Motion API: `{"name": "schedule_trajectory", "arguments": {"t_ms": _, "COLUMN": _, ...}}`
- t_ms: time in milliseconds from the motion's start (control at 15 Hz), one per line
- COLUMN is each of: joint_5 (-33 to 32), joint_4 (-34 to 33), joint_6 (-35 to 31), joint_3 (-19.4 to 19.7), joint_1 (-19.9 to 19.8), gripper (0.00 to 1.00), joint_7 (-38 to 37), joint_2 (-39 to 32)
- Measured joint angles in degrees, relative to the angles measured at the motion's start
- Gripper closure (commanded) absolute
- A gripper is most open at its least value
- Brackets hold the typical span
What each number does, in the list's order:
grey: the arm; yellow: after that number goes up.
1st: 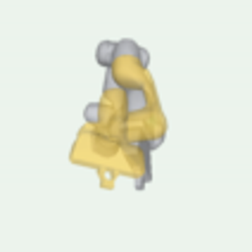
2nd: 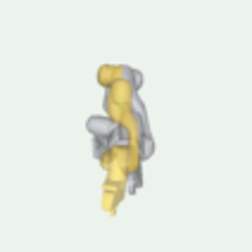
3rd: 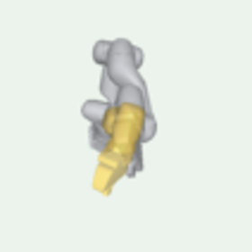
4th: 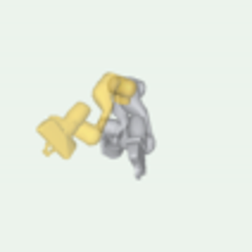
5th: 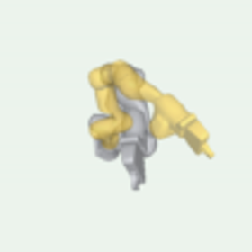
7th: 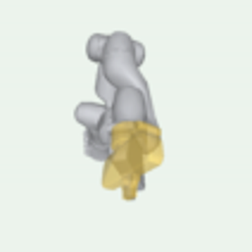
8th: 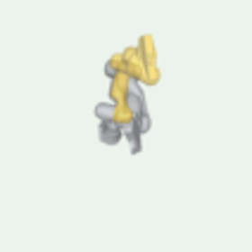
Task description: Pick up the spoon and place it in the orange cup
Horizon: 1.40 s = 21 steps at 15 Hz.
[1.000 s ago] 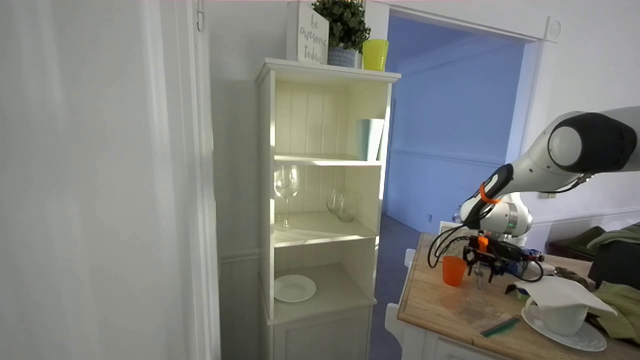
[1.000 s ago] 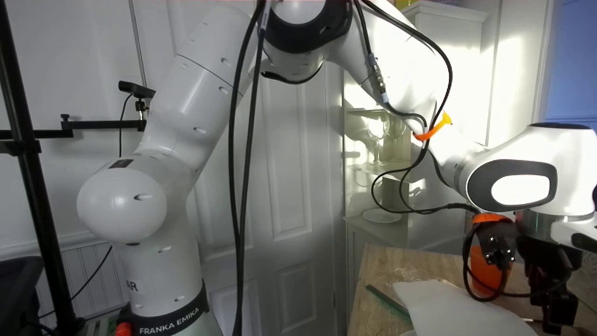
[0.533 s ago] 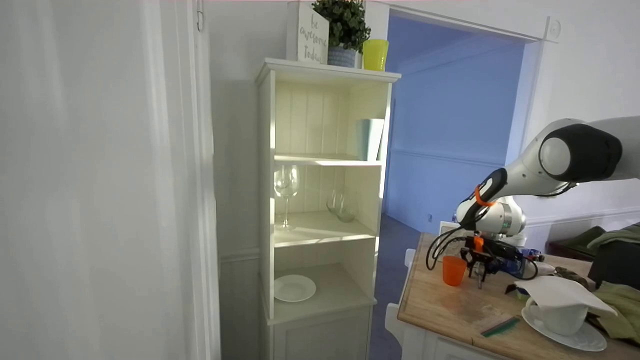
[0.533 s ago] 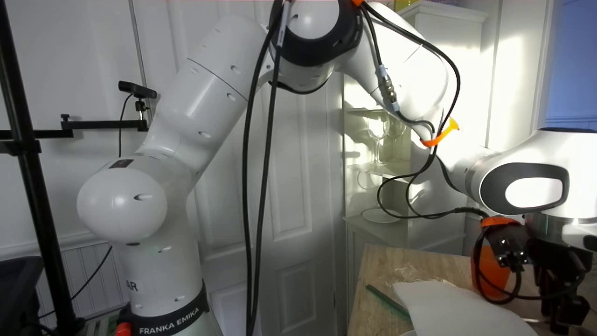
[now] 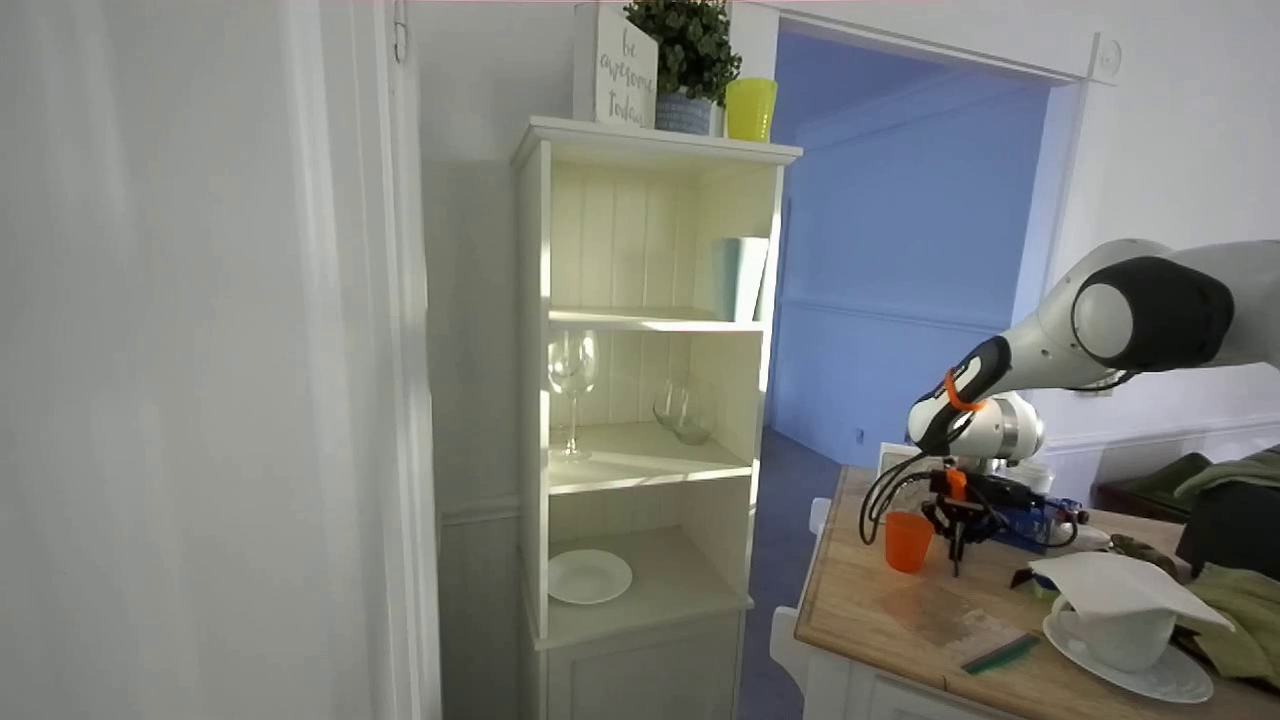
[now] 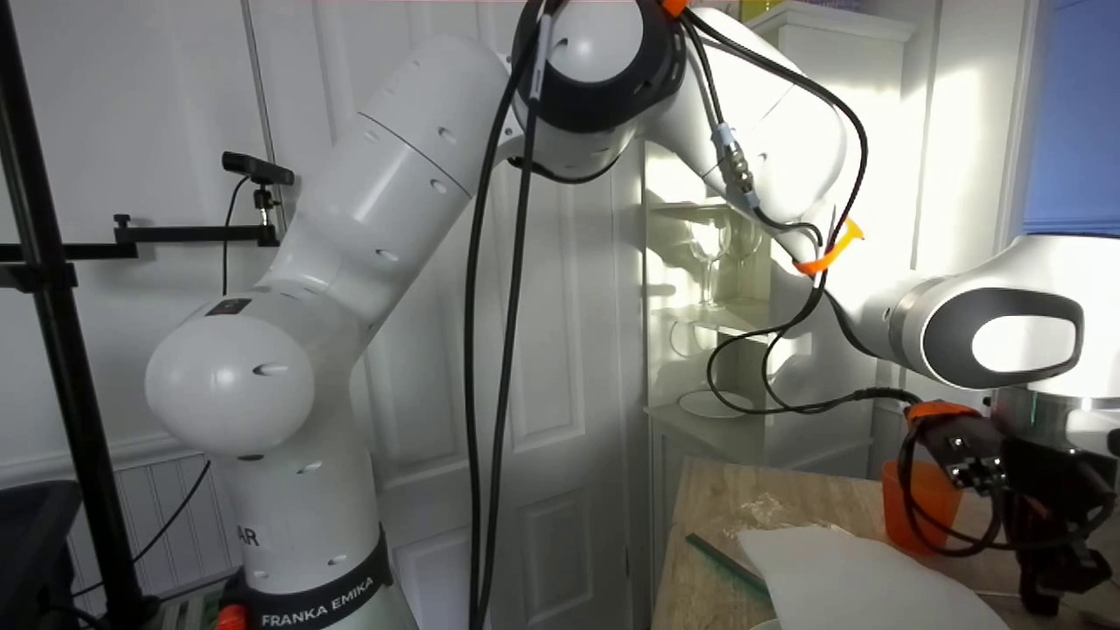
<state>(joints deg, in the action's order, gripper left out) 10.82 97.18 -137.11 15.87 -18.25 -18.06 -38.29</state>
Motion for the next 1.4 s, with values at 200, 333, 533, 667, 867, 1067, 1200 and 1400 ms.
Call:
{"name": "schedule_trajectory", "arguments": {"t_ms": 200, "joint_5": -0.11, "joint_4": -0.37, "joint_6": 5.94, "joint_3": 0.77, "joint_1": -0.13, "gripper": 0.98, "joint_7": 0.20, "joint_2": 2.58}}
{"name": "schedule_trajectory", "arguments": {"t_ms": 333, "joint_5": -0.15, "joint_4": -0.41, "joint_6": 12.07, "joint_3": 1.67, "joint_1": -0.51, "gripper": 0.98, "joint_7": 0.55, "joint_2": 5.97}}
{"name": "schedule_trajectory", "arguments": {"t_ms": 533, "joint_5": -0.20, "joint_4": -1.13, "joint_6": 25.31, "joint_3": 2.38, "joint_1": -2.13, "gripper": 0.98, "joint_7": 3.78, "joint_2": 11.49}}
{"name": "schedule_trajectory", "arguments": {"t_ms": 667, "joint_5": -0.03, "joint_4": -2.14, "joint_6": 34.56, "joint_3": 2.16, "joint_1": -3.41, "gripper": 0.98, "joint_7": 7.30, "joint_2": 13.90}}
{"name": "schedule_trajectory", "arguments": {"t_ms": 867, "joint_5": 1.31, "joint_4": -4.49, "joint_6": 46.88, "joint_3": 1.61, "joint_1": -4.21, "gripper": 0.98, "joint_7": 11.01, "joint_2": 15.14}}
{"name": "schedule_trajectory", "arguments": {"t_ms": 1067, "joint_5": 5.29, "joint_4": -7.20, "joint_6": 55.68, "joint_3": -0.01, "joint_1": -4.21, "gripper": 0.98, "joint_7": 11.85, "joint_2": 14.45}}
{"name": "schedule_trajectory", "arguments": {"t_ms": 1200, "joint_5": 8.64, "joint_4": -9.68, "joint_6": 60.06, "joint_3": -1.24, "joint_1": -4.16, "gripper": 0.98, "joint_7": 11.42, "joint_2": 12.93}}
{"name": "schedule_trajectory", "arguments": {"t_ms": 1400, "joint_5": 13.83, "joint_4": -14.31, "joint_6": 63.06, "joint_3": -2.76, "joint_1": -4.10, "gripper": 0.98, "joint_7": 8.96, "joint_2": 8.92}}
